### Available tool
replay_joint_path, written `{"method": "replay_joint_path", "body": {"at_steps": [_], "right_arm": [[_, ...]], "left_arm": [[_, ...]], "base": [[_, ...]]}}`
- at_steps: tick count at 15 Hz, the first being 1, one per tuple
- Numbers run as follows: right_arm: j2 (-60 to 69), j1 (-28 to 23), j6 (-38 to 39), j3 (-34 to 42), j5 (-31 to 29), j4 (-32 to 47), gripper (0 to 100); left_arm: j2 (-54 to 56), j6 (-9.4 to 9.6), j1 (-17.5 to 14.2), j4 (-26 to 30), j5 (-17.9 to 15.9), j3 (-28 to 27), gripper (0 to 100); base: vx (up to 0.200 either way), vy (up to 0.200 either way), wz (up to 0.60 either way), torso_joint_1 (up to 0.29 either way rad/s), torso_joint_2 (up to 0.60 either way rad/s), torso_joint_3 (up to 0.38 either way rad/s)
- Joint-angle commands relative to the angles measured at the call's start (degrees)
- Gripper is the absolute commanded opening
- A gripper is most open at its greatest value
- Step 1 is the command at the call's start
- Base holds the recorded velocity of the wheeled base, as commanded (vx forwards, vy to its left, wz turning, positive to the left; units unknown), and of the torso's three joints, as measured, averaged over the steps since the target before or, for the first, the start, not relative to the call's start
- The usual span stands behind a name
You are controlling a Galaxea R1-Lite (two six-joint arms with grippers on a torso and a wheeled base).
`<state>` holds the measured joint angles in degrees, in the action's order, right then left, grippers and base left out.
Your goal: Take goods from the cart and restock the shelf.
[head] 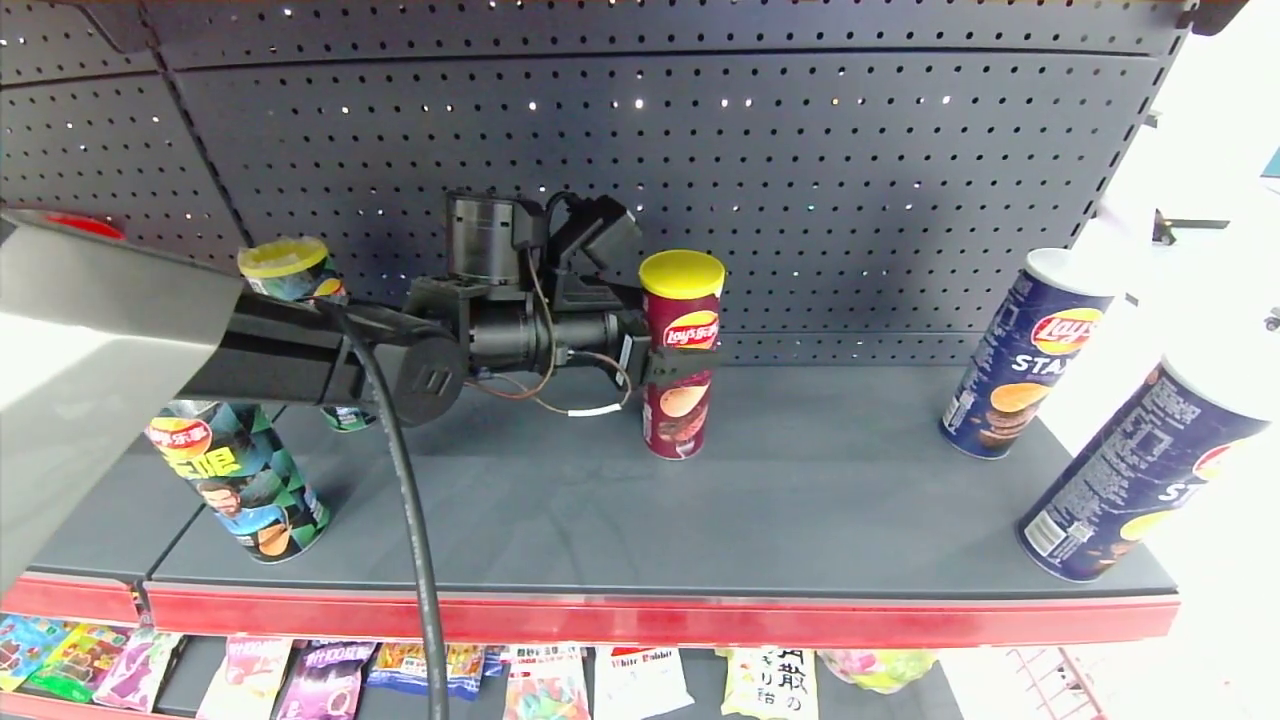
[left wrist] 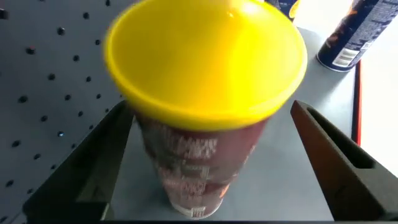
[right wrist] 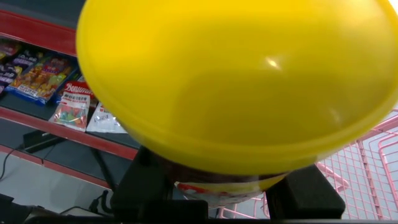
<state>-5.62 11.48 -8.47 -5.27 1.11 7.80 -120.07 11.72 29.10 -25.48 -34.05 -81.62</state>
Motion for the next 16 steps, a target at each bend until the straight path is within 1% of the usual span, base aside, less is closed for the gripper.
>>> {"method": "replay_joint_path", "body": {"at_steps": [1, 2, 4, 7, 8, 9, 13, 16], "right_arm": [[-0.09, 0.03, 0.03, -0.09, 0.03, 0.02, 0], [-0.18, 0.03, 0.03, -0.09, 0.03, 0.02, 0], [-0.09, -0.06, 0.03, -0.09, 0.03, 0.02, 0], [-0.09, -0.06, 0.12, -0.01, 0.03, 0.02, 0], [-0.09, -0.06, 0.12, -0.01, 0.03, 0.02, 0], [-0.09, 0.03, 0.12, -0.09, 0.03, -0.07, 0], [-0.09, 0.03, 0.21, -0.01, 0.12, -0.07, 0], [-0.09, 0.03, 0.21, -0.01, 0.12, -0.07, 0]], "left_arm": [[-1.22, 0.06, 0.34, -0.01, 0.12, -0.74, 100], [-1.58, 0.24, 0.26, -0.10, 0.12, -0.74, 0], [-1.40, -0.11, 0.34, -0.19, 0.12, -0.47, 0], [-0.08, -0.11, 0.43, 0.08, -0.40, 1.02, 0], [1.32, -0.20, 0.34, 0.25, -0.76, 2.78, 0], [4.23, -0.29, 0.43, 0.52, -1.72, 6.38, 0], [15.83, -0.29, 0.08, 0.43, -7.44, 19.39, 0], [19.08, -0.03, -0.01, 0.08, -8.23, 23.34, 0]], "base": [[0.000, 0.000, 0.00, 0.000, 0.00, 0.000], [0.000, 0.000, 0.00, 0.000, 0.00, 0.000], [0.000, 0.000, 0.00, 0.000, 0.00, 0.000], [0.000, 0.000, 0.00, 0.000, 0.00, 0.000], [0.000, 0.000, 0.00, 0.000, 0.00, 0.000], [0.000, 0.000, 0.00, 0.000, 0.00, 0.000], [0.000, 0.000, 0.00, 0.000, 0.00, 0.000], [0.000, 0.000, 0.00, 0.000, 0.00, 0.000]]}}
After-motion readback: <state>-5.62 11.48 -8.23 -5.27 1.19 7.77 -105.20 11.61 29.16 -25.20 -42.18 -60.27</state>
